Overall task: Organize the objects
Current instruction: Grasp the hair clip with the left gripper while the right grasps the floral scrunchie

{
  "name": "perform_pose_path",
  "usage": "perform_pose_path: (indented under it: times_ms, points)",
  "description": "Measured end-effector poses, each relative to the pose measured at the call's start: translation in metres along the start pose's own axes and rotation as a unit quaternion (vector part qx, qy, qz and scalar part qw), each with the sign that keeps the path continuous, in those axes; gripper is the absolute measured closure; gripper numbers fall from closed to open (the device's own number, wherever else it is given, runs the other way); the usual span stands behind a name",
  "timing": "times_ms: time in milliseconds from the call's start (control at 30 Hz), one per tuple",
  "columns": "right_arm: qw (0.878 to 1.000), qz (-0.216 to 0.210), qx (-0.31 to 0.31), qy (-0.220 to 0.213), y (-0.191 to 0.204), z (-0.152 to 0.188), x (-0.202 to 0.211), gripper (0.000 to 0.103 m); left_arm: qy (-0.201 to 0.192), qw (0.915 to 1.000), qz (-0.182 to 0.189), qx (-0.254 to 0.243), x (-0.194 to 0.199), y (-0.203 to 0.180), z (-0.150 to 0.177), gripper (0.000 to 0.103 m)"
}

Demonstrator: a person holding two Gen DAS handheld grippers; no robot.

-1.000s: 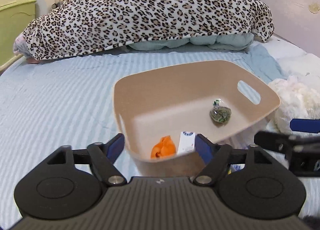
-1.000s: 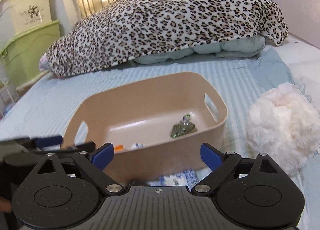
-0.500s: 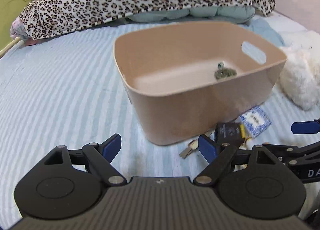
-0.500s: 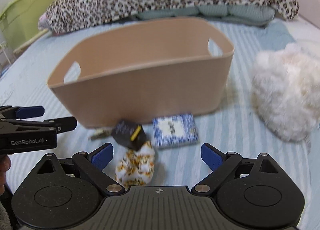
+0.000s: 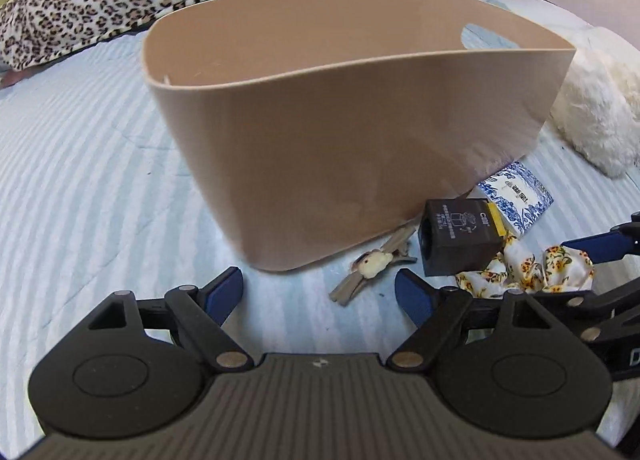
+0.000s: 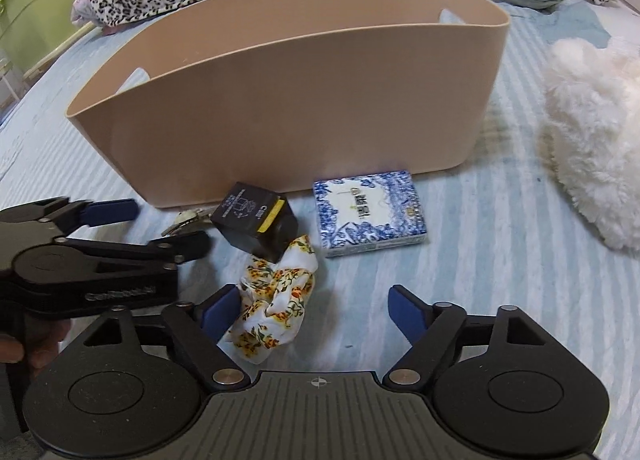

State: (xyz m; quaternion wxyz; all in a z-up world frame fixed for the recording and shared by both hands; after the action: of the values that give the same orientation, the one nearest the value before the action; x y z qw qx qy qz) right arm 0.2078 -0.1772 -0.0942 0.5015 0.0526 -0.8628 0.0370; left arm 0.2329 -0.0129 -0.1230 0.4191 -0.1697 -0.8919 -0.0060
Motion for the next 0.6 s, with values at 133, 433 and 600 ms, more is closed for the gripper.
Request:
perform_pose_path:
  times_ms: [133, 433, 600]
  points:
    - [1.000, -0.006, 0.013, -0.003, 0.007, 0.002, 0.002, 0.040, 0.001, 0.9999, 0.004, 0.011, -0.003, -0.003, 0.000, 0.032]
    - [1.000, -0.014, 0.017, -0.006, 0.010, 0.005, 0.010, 0.085, 0.010, 0.9997, 0.022, 0.009, 0.007, -0.004, 0.000, 0.097]
    - [1.000, -0.010, 0.015, -0.015, 0.003, 0.011, 0.021, 0.089, 0.009, 0.9997, 0.020, -0.013, 0.009, -0.012, 0.006, 0.099]
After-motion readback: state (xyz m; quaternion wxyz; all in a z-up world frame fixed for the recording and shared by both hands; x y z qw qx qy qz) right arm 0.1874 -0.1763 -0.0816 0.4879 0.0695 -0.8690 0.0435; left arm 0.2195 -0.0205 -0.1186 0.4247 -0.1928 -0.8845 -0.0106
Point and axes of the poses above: each gripper's, at about its wrist camera, not at the fingertips, and x roughly against the way its jaws point, y to its left, z to its underside, the point moved 5 cm from there along -x, roughly the way its jaws point, and after that the axes turned 11 degrees about z, right-handed, at the moved point
